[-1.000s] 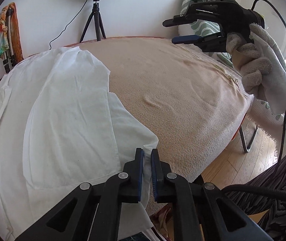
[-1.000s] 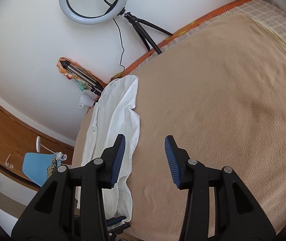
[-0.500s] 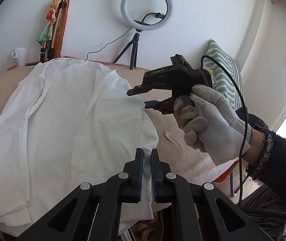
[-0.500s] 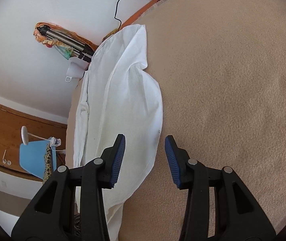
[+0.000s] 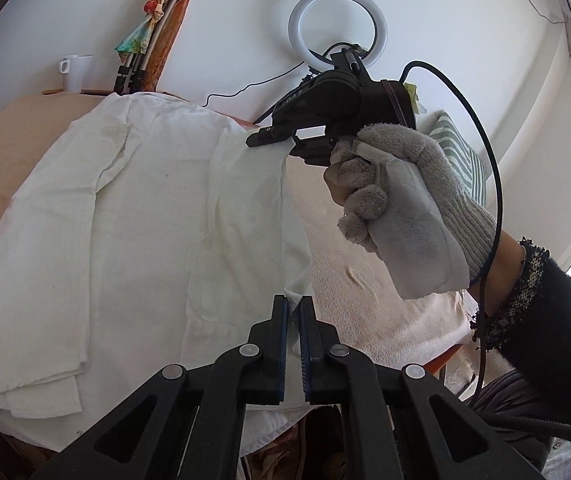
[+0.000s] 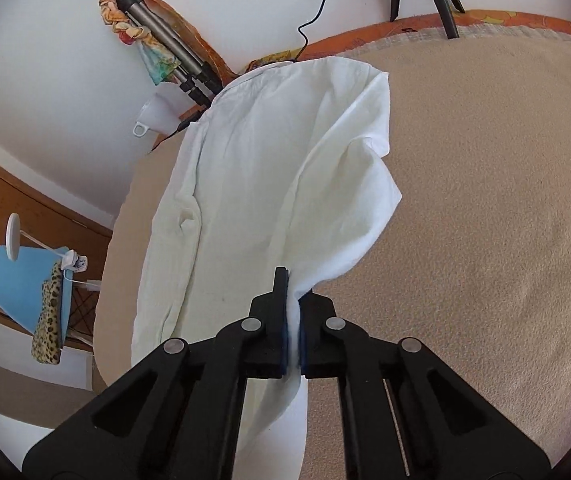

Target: Fold small clothes

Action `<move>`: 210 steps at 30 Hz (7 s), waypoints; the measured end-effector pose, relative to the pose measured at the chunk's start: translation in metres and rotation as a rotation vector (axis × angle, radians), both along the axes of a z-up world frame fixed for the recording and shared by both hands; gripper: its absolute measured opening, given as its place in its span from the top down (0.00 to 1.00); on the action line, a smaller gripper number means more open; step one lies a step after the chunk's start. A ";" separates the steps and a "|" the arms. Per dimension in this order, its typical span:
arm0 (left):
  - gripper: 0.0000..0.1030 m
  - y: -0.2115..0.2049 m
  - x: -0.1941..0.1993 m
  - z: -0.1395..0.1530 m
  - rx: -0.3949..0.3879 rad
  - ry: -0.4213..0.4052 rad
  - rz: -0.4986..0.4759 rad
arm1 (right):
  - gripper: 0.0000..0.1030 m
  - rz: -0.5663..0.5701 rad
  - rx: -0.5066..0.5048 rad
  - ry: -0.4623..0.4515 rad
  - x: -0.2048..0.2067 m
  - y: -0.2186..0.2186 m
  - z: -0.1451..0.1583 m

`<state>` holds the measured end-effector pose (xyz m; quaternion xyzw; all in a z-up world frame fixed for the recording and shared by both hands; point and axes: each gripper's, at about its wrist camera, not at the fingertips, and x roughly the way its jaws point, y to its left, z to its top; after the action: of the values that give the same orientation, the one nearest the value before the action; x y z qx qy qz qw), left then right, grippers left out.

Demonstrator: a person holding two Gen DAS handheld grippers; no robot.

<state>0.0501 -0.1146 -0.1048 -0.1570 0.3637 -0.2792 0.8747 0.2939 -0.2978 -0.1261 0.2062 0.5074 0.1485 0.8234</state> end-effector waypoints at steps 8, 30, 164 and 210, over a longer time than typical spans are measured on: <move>0.99 0.047 -0.006 0.005 -0.043 0.022 0.088 | 0.96 0.107 -0.130 -0.035 0.014 0.069 0.009; 1.00 0.099 -0.006 -0.027 -0.025 0.135 0.177 | 0.63 0.188 -0.137 0.026 0.001 0.107 -0.002; 0.93 0.191 0.210 0.004 -0.105 0.333 0.148 | 0.91 -0.027 0.530 0.100 -0.041 -0.012 -0.038; 0.61 0.171 0.295 -0.005 0.189 0.220 0.082 | 0.73 0.085 -0.128 -0.041 0.012 0.023 -0.020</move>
<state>0.3452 0.0565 -0.1100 -0.1183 0.4754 -0.1886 0.8511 0.3059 -0.2751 -0.1462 0.1282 0.5071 0.1549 0.8381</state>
